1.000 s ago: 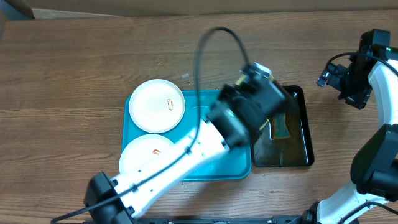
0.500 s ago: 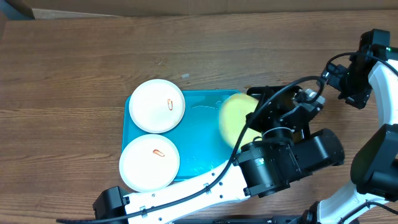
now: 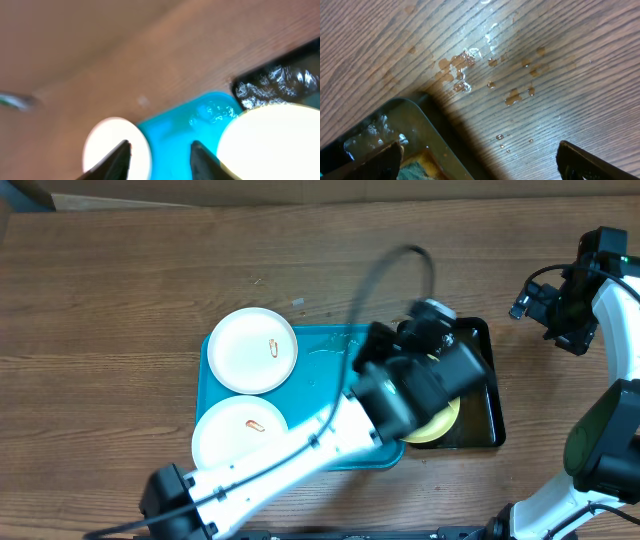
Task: Clean dirty plates on tray and stack at the side
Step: 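Lift yellow plate with left gripper and tip it over black tray, then carry yellow plate left and set it on table beside tray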
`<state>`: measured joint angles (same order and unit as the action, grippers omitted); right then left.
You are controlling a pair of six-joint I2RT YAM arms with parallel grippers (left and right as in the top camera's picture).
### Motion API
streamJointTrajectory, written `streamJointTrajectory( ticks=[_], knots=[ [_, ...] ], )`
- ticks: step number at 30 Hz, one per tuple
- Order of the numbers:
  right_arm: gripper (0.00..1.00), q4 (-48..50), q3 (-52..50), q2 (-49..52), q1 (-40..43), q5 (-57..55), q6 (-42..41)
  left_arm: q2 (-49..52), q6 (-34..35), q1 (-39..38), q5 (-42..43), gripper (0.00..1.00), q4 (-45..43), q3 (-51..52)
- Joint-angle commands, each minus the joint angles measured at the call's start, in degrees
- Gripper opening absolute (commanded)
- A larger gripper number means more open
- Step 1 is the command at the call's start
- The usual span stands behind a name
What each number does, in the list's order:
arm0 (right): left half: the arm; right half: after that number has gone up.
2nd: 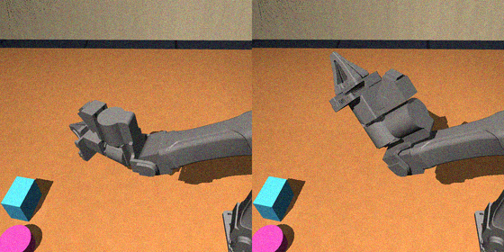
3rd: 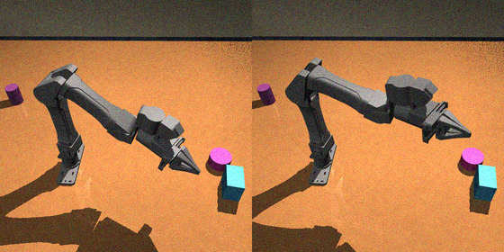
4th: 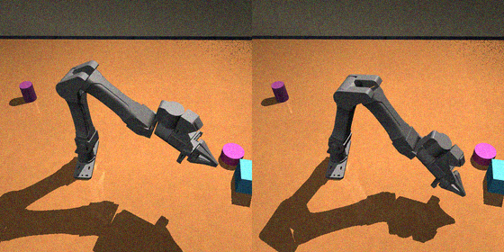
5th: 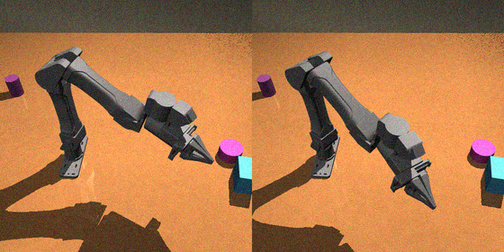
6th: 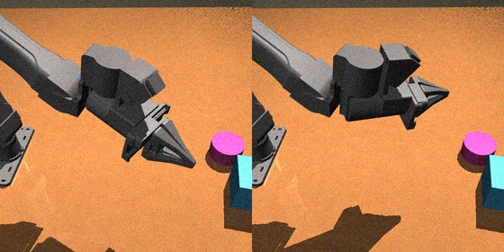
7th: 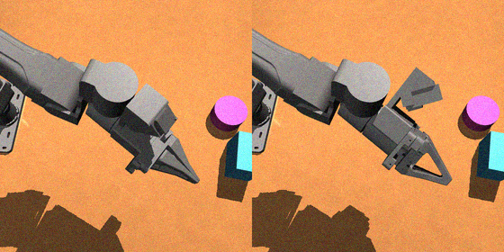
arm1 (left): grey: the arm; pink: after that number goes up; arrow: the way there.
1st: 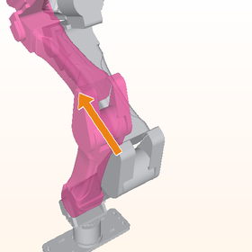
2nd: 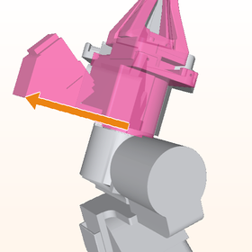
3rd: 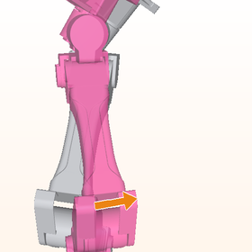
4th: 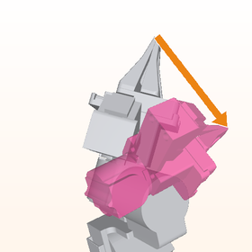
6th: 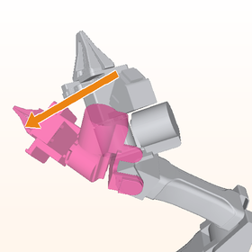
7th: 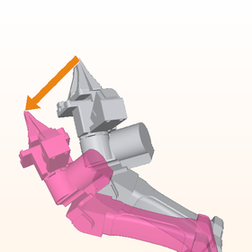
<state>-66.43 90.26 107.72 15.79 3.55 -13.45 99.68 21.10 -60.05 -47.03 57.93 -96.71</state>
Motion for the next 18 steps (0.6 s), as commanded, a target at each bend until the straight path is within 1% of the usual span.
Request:
streamJointTrajectory(
  ticks=[1,2,4,6,7,9,13,16,18],
  knots=[
    [1.00,0.2,-0.2,-1.3,0.1,-0.5,0.0,-0.7,10.7,9.2,30.1,0.55,2.0,-1.0],
    [1.00,0.2,-0.2,-1.3,0.1,-0.5,0.0,-0.7,10.6,12.0,36.9,0.59,2.5,-0.9],
    [1.00,0.2,-0.2,-1.3,0.1,-0.5,0.0,-0.6,10.2,17.9,49.9,0.63,4.0,-0.8],
    [1.00,0.2,-0.2,-1.3,0.1,-0.5,0.0,-0.5,7.6,23.1,59.5,0.64,4.7,-0.1],
    [1.00,0.2,-0.2,-1.3,0.1,-0.5,0.0,-0.4,6.5,25.1,62.6,0.66,4.7,0.6],
    [1.00,0.2,-0.2,-1.3,0.1,-0.5,0.0,-0.4,5.8,28.2,66.2,0.68,4.6,2.6],
    [1.00,0.2,-0.2,-1.3,0.1,-0.5,0.0,-0.4,5.9,29.7,67.1,0.72,3.1,8.7],
    [1.00,0.2,-0.2,-1.3,0.1,-0.5,0.0,-0.4,5.9,28.6,69.6,0.73,-1.4,14.4],
    [1.00,0.2,-0.2,-1.3,0.1,-0.5,0.0,-0.4,6.0,27.6,70.9,0.71,-5.8,18.2]
  ],
)
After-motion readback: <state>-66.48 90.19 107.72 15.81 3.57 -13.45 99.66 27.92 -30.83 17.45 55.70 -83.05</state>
